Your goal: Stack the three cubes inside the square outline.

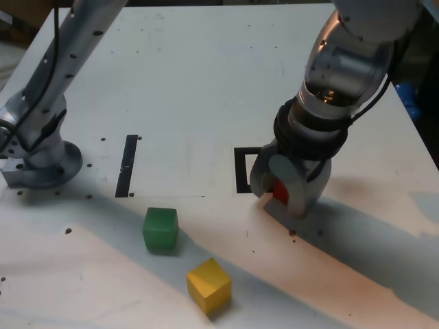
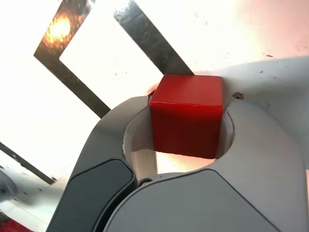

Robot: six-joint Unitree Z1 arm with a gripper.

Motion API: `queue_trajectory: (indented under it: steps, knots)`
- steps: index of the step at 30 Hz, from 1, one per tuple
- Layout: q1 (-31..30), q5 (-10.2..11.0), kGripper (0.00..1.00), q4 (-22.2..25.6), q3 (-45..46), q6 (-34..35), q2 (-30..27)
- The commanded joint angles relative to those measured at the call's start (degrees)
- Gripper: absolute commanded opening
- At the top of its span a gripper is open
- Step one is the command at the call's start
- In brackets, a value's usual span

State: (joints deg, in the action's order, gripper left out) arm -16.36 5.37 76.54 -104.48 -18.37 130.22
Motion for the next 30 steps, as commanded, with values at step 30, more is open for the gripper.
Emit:
queue_trajectory:
  steps: [30]
  knots:
    - [8.6, -5.7, 0.33, -0.1, 8.3, 22.9, -7.0]
